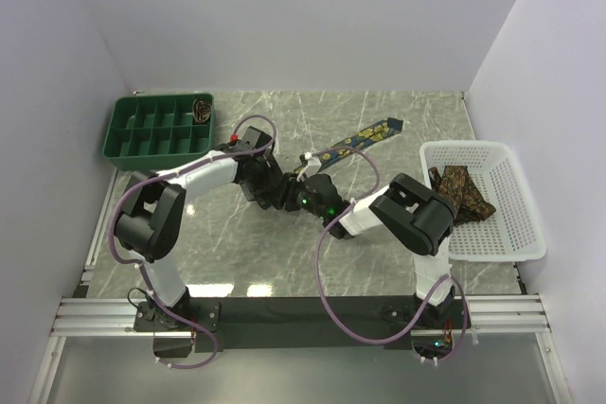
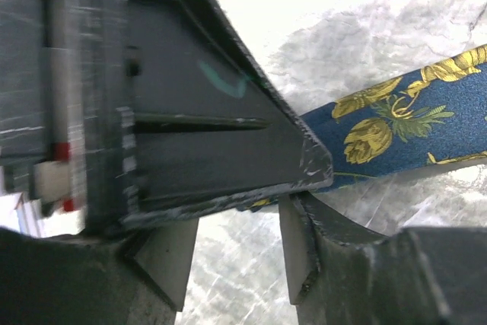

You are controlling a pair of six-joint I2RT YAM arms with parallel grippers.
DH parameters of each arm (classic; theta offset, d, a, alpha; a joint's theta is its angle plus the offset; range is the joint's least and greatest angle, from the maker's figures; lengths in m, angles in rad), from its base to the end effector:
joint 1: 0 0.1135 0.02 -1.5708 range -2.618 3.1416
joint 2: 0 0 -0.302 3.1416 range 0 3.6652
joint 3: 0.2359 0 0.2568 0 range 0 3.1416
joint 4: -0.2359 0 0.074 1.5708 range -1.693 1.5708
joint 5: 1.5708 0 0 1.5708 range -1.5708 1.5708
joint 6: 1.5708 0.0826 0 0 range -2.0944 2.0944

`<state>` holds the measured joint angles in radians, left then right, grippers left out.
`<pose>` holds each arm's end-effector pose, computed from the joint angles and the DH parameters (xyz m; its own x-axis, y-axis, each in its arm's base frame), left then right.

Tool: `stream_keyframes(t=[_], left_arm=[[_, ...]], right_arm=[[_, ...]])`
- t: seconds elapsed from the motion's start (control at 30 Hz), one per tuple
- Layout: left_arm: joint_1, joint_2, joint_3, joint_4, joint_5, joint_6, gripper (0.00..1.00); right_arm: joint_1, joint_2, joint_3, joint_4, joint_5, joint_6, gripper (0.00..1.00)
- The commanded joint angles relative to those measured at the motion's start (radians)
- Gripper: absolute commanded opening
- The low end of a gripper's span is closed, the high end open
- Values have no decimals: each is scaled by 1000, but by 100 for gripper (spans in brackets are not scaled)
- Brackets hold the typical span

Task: Roll the ties
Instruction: Roll the tie

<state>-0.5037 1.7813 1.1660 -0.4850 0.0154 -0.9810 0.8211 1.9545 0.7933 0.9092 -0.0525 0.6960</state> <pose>0.3433 -0.1906 0.1741 -0.8404 -0.4857 -0.2407 -0.3769 0.8427 -0.3844 0.2960 0.3243 0.1494 -0.6212 0.2724 -0.7348 -0.4785 0.6107 0.6309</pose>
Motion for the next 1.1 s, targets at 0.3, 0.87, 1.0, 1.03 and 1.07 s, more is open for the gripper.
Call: stream_keyframes(t=[0.3,0.87,1.0,1.03,1.07], left_arm=[[-2,79,-68,-12,-5,18,74],[53,-313,-463,478,0,-102,97],[74,-394,-604,652,11,-134,97],[76,-401,-644,683,12,-139,96],[77,-402,-658,725,17,-142,95]], right_arm=[[-25,75,60,-4,20,11,17],[-165,121,144,-177,-230,233,0],[-174,123,172,-257,-241,264,0],[-174,123,187,-297,-239,267,0],[-175,127,196,-314,-245,267,0]])
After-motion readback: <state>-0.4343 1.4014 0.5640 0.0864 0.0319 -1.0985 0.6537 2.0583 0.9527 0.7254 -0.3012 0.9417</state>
